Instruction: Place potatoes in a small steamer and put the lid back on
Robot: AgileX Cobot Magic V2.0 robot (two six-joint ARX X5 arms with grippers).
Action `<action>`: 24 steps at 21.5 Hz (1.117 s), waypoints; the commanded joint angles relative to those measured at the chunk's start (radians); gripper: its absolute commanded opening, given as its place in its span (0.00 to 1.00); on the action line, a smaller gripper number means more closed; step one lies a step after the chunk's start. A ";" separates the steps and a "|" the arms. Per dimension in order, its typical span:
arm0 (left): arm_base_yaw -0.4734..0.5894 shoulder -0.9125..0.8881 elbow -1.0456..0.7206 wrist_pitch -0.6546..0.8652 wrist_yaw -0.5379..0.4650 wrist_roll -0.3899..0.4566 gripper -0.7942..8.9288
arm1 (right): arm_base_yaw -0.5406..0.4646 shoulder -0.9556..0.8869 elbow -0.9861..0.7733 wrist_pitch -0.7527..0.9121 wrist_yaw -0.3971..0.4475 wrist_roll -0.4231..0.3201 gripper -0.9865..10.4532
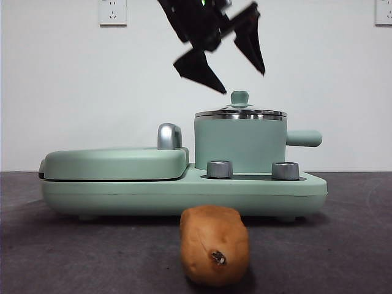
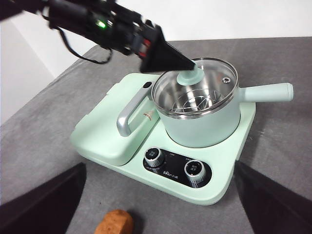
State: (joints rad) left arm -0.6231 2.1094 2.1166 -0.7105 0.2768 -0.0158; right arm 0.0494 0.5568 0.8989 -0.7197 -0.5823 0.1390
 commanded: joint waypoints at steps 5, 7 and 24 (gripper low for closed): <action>-0.018 0.069 0.031 0.032 -0.048 0.106 0.54 | 0.002 0.004 0.014 0.008 -0.003 0.011 0.51; -0.019 0.071 0.031 0.038 -0.048 0.106 0.45 | 0.002 0.004 0.014 0.008 -0.003 0.011 0.51; -0.024 0.071 0.034 0.026 -0.052 0.117 0.13 | 0.002 0.004 0.014 0.009 0.007 0.010 0.51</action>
State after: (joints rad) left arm -0.6373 2.1521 2.1185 -0.6960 0.2153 0.1089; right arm 0.0494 0.5568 0.8989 -0.7197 -0.5747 0.1390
